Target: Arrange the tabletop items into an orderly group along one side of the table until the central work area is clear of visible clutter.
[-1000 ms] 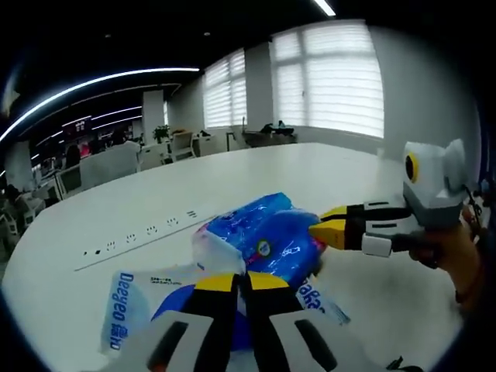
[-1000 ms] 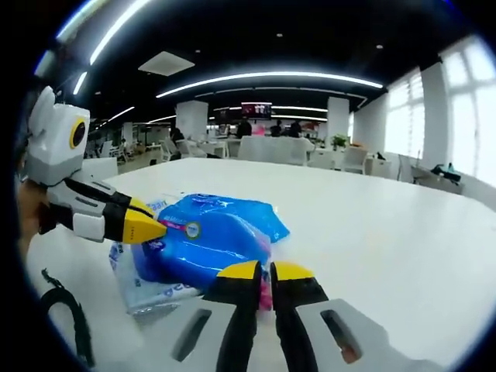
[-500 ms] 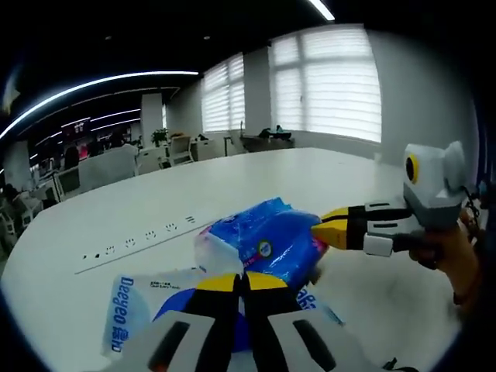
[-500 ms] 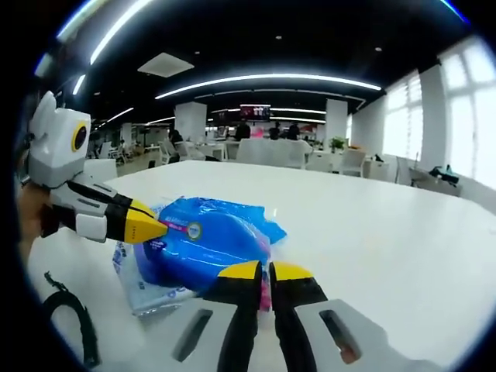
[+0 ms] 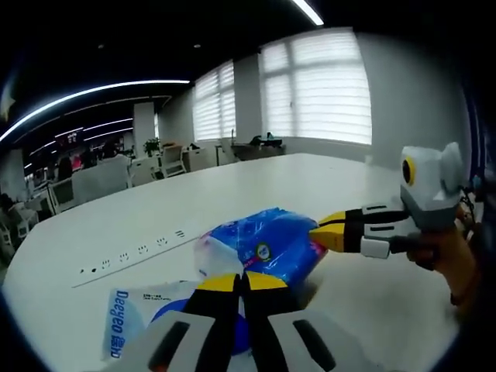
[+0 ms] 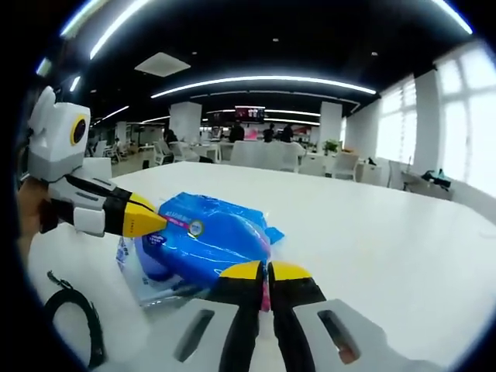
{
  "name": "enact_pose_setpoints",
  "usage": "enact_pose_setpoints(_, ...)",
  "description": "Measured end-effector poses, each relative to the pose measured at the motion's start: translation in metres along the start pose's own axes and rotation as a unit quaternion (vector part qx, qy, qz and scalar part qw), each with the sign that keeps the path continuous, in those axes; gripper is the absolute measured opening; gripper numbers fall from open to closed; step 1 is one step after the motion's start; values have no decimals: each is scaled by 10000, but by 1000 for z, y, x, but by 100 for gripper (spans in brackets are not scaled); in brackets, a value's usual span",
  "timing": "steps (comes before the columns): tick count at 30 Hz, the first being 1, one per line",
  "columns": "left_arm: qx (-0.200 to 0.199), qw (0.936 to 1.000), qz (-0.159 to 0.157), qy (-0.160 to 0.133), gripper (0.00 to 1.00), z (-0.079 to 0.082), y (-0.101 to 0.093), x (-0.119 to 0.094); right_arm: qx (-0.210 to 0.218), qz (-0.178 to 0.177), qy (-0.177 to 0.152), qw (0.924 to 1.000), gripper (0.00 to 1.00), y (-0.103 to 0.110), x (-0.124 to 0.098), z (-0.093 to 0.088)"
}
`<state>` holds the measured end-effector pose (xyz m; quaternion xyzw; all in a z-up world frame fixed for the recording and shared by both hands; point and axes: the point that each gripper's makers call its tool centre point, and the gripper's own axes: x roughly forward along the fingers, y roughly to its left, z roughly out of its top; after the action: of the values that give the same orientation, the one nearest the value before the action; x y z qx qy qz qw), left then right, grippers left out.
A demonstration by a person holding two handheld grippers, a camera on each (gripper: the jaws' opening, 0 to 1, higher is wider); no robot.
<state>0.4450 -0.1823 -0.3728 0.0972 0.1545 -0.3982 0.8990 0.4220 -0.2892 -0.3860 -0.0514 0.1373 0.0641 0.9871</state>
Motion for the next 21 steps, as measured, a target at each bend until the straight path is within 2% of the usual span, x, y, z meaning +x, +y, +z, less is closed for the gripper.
enact_pose_setpoints(5,25,10000,-47,-60,0,4,-3,-1,-115,-49,-37,9999,1,-2,-3,6)
enact_pose_setpoints(7,33,9998,-136,-159,0,11,-10,-3,-112,-85,-125,9998,1,-10,-8,14)
enact_pose_setpoints(12,56,9986,-326,-419,0,22,-22,-3,-151,-194,-127,9996,1,-20,-14,16)
enact_pose_setpoints(21,-145,9965,-695,-444,0,20,-41,4,-203,-315,-106,9992,0,-37,-28,16)
